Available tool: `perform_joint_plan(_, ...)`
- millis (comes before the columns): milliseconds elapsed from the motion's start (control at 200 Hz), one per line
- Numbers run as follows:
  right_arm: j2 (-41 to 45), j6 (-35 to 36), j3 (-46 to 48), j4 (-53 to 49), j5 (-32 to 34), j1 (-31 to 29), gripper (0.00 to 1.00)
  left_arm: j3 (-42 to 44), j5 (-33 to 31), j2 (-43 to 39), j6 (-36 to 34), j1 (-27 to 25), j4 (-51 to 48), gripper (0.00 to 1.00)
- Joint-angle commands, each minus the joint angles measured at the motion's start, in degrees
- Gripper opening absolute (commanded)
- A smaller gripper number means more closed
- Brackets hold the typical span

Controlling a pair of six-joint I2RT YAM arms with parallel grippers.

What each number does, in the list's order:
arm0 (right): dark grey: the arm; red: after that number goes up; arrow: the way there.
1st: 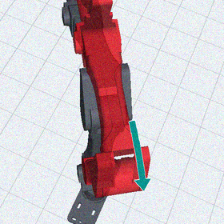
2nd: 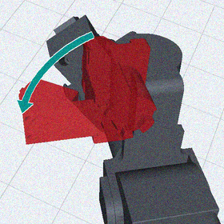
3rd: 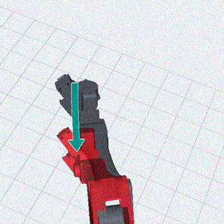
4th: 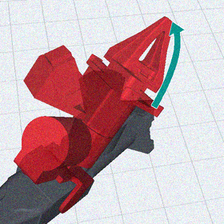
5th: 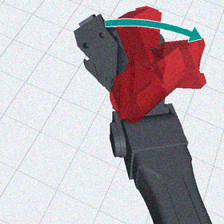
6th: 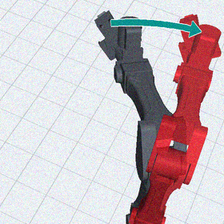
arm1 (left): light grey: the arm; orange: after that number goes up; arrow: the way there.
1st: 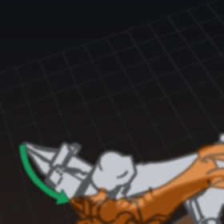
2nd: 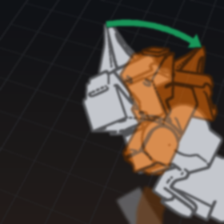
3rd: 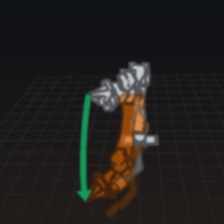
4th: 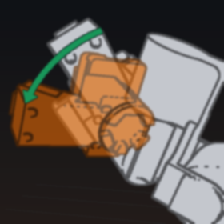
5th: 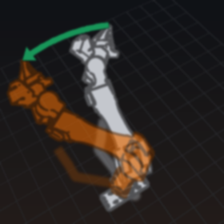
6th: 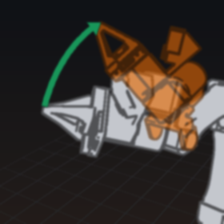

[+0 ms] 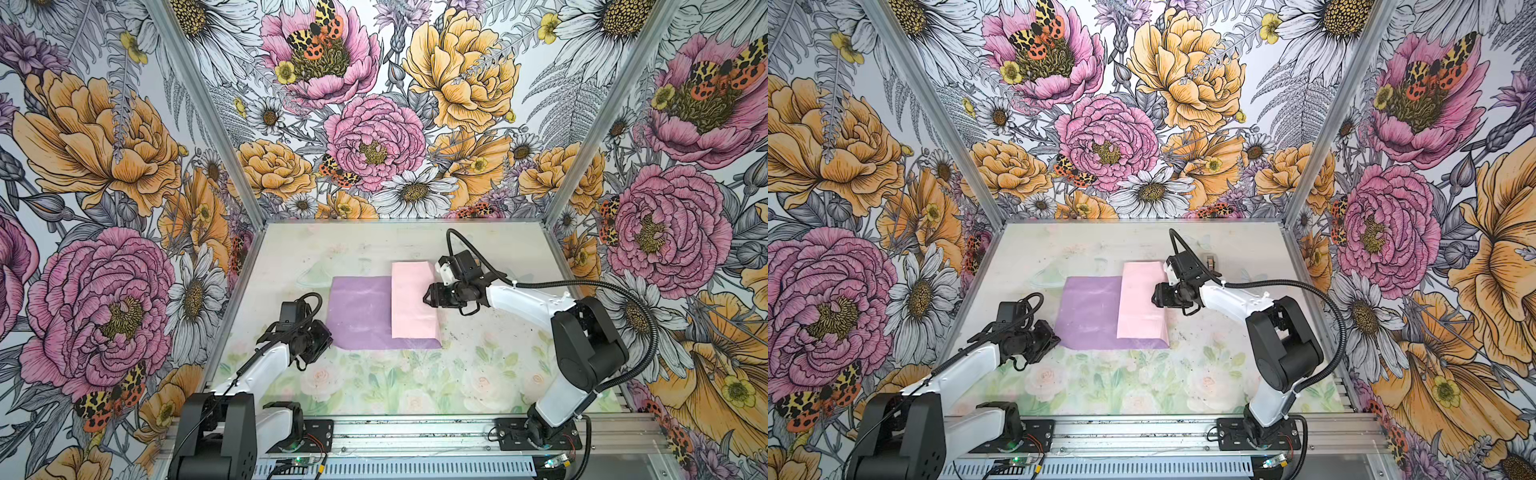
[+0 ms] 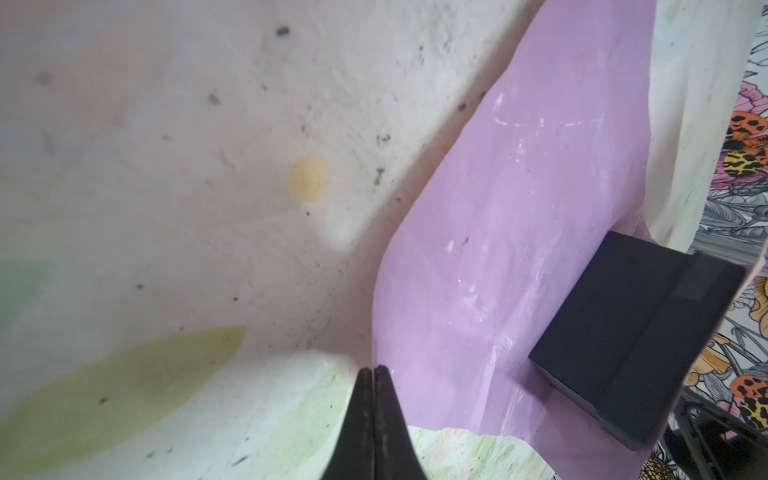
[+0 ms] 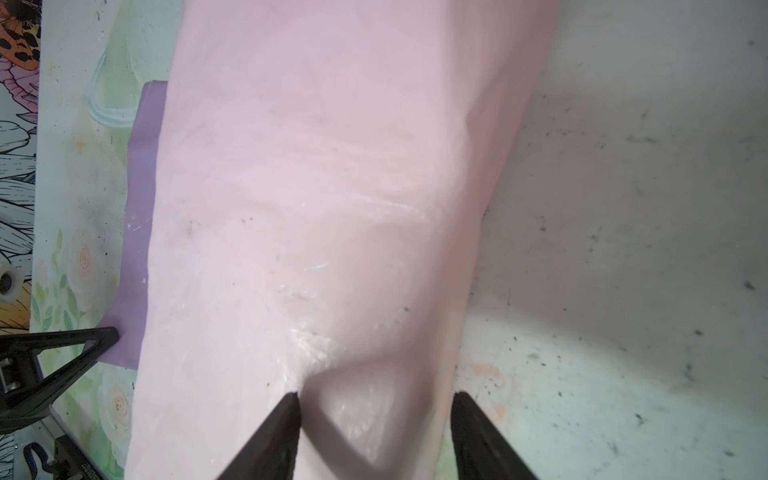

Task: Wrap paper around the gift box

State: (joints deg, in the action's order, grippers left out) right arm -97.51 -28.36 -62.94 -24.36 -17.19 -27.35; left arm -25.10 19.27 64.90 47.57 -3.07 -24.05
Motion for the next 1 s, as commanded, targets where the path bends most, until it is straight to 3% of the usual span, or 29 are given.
perform_joint_plan(0, 0.23, 1.66, 1.33, -2.53, 1.08, -0.42, 0.59, -3.38, -1.13, -2.71, -3.70, -2.36, 1.39, 0.00)
perform_joint_plan(310, -0.85, 2.01, 1.41, -2.23, -0.10, -0.44, 0.59, -12.99, 0.70, -4.59, -14.08, -14.65, 4.48, 0.00)
perform_joint_plan(595, -1.19, 0.38, 1.76, -0.50, -1.74, -0.42, 0.57, -20.19, 5.46, 2.77, -21.96, -27.60, 8.94, 0.00)
perform_joint_plan(820, -0.58, -0.82, 2.59, 1.06, -2.79, 0.02, 0.55, -22.47, 14.02, 10.06, -24.40, -32.41, 13.21, 0.00)
perform_joint_plan(996, 0.38, -1.39, 3.16, 2.48, -3.95, 0.44, 0.55, -25.11, 16.60, 15.92, -26.73, -35.11, 12.12, 0.00)
